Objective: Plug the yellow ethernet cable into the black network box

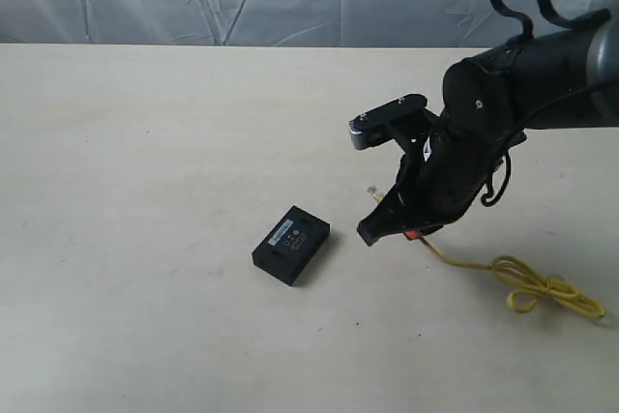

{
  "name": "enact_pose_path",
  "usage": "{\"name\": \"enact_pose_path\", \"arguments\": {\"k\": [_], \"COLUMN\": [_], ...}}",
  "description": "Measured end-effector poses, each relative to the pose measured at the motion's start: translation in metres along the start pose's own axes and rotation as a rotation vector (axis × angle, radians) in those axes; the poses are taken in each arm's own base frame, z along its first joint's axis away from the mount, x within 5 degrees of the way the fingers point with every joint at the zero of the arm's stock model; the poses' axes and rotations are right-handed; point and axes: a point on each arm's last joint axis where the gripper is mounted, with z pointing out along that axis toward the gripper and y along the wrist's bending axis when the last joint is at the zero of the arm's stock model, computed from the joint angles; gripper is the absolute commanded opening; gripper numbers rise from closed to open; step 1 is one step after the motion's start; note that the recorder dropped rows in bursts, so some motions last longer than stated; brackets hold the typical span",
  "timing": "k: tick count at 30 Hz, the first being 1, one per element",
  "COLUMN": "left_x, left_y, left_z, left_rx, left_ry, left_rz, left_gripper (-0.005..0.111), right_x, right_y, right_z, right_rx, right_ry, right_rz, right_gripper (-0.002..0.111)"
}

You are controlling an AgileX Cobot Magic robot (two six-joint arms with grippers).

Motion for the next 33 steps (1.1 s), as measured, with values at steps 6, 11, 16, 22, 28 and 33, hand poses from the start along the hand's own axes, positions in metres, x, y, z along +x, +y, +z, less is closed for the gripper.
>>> {"name": "enact_pose_path", "arguments": {"k": [6,11,16,22,28,33], "left_x": [-0.003,-0.016,-0.048,-0.023,0.064,0.112], "left_y": [0.000,-0.005,-0.014,-0.026,-0.045,-0.064], "left_z": [0.000,0.003,0.032,0.188,0.281,0.294], "left_rx": [0.000,0.007,-0.007,0.307,0.862,1.102], "left_ry": [-0.035,0.060,0.345,1.000,1.068,1.031], "left_rz": [-0.019,-0.013,0.083,0.422,0.462,0.547], "left_gripper": [0.000,0.000,0.000,0.000,0.000,0.000], "right_x": [0.020,0.020,0.019,0.019,0.018,0.021], "right_y": [0.000,0.000,0.008,0.036,0.051,0.062], "right_z": [0.007,0.009,0.009,0.009,0.008,0.014], "right_rx": [-0.004,-0.004,-0.027,-0.034,-0.040,-0.049], "right_ry": [0.057,0.035,0.032,0.031,0.007,0.028], "right_rz": [-0.089,-0.139,-0.176,-0.323,-0.386,-0.423], "right_gripper": [-0.001,-0.001,-0.001,-0.001,-0.001,-0.001]}}
